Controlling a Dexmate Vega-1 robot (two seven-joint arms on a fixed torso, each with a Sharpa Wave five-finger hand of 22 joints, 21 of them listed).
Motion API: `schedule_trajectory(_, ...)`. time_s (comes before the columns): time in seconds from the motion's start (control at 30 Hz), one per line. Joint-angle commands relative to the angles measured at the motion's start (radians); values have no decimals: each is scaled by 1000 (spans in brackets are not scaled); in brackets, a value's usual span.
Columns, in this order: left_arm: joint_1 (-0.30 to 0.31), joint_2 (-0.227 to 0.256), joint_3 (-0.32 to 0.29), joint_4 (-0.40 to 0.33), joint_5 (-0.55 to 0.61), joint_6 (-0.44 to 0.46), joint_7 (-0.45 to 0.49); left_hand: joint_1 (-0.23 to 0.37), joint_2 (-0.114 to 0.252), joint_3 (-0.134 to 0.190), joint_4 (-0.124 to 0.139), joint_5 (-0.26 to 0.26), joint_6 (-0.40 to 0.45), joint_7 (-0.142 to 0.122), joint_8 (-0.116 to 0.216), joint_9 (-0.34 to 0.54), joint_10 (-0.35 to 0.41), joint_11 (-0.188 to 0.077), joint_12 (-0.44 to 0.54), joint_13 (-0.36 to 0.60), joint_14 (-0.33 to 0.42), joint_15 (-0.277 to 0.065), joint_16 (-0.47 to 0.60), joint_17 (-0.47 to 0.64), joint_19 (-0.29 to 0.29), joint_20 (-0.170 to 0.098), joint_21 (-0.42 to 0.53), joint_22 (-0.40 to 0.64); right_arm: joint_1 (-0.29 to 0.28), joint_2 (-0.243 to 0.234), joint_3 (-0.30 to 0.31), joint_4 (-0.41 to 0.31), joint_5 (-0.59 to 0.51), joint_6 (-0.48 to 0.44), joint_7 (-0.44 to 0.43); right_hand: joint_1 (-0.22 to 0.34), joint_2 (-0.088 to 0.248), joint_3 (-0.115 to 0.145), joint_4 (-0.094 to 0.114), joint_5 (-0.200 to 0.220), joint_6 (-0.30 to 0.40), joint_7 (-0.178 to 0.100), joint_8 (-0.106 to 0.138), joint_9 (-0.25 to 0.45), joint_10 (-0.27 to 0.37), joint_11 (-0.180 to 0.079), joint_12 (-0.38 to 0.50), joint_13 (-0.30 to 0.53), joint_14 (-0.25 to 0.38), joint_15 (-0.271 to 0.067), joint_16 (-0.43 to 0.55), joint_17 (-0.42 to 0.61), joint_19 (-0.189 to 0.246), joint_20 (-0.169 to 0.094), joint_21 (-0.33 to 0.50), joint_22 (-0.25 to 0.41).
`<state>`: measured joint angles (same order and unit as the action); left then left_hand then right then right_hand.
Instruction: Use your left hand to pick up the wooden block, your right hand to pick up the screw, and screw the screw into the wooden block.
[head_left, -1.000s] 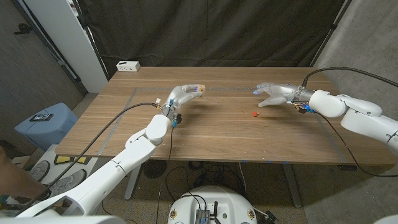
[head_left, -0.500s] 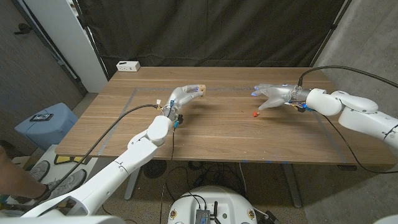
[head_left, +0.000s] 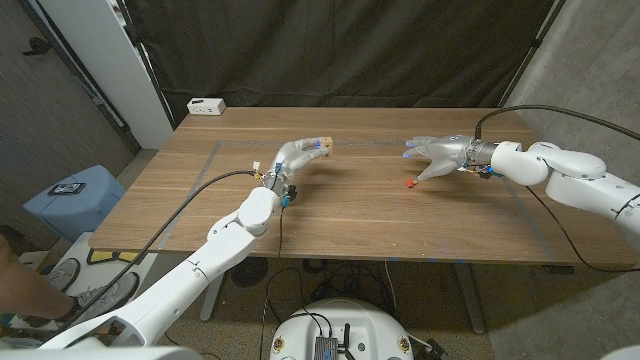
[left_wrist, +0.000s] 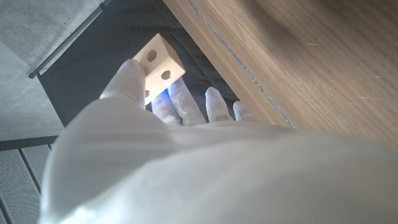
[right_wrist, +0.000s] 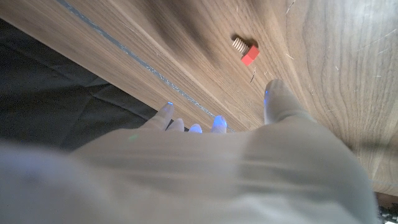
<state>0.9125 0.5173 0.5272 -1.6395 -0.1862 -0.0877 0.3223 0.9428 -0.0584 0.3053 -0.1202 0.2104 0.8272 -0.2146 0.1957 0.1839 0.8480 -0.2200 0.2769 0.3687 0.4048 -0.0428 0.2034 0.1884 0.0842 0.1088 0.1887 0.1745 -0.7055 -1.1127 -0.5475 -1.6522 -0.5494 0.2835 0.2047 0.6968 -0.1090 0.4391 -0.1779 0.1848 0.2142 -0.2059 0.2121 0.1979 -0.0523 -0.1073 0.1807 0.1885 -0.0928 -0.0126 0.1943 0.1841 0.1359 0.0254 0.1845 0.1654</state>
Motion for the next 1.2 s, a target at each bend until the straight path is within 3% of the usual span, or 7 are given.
schedule_trajectory(0.03,7,-12,2,25,-22,-43,-13,2,7,-4,-1,-2,0,2,3,5,-2,0,-1,2,1,-101,7,4,1,2,6,4,30,12,-19,17,-90,53,-6,13,-5,8,1,-3,-9,-7,-1,6,-18,0,-5,4,3,-1,2,2,7,0,4,3)
schedule_trajectory(0.53,19,0,-1,11,-33,-46,-27,2,9,-6,-2,-4,5,2,5,5,-3,0,-3,4,-1,-101,6,3,0,0,6,4,58,27,-48,50,-204,104,-54,18,-15,8,3,-2,0,-10,8,10,-28,0,-3,4,6,-1,3,3,6,2,4,3)
schedule_trajectory(1.2,39,15,-7,-17,-39,-40,-29,2,15,-8,-3,-6,7,2,5,5,-5,-1,-7,7,-4,-100,6,3,-3,0,6,4,90,53,-79,88,-222,109,-15,26,-23,10,6,-1,-4,-12,13,16,-40,3,-1,4,3,0,2,5,-1,1,1,3)
